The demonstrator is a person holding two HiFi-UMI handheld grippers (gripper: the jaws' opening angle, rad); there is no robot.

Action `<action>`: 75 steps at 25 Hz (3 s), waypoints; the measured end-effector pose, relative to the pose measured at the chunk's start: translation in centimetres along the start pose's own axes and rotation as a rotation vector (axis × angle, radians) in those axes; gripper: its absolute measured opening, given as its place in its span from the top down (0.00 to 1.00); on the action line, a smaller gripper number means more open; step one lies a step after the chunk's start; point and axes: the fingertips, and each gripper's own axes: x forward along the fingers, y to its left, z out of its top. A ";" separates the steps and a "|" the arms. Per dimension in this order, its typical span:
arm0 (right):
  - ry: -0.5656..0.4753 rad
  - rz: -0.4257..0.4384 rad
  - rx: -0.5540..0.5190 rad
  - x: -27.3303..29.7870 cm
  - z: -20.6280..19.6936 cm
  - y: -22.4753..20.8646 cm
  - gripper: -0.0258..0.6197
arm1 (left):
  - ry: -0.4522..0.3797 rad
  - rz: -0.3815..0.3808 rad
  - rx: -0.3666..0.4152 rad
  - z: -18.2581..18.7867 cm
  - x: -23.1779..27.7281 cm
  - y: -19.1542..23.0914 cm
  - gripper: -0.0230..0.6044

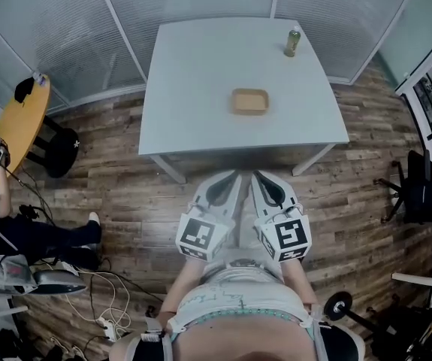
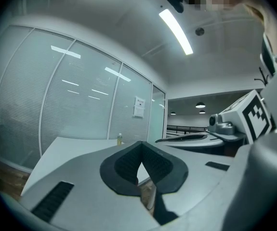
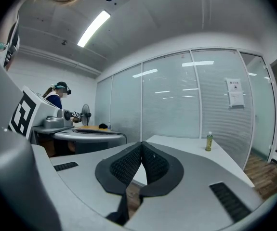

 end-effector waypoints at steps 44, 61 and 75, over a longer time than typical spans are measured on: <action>-0.009 0.177 0.029 22.6 2.8 -19.0 0.96 | 0.013 0.148 0.000 3.4 25.5 14.2 0.96; -0.007 0.043 0.036 35.0 5.0 -20.7 0.96 | 0.017 -0.008 0.023 5.6 31.8 25.4 0.96; 0.088 -0.022 0.055 40.0 2.6 -21.0 0.96 | 0.088 -0.084 -0.030 2.5 33.1 30.3 0.96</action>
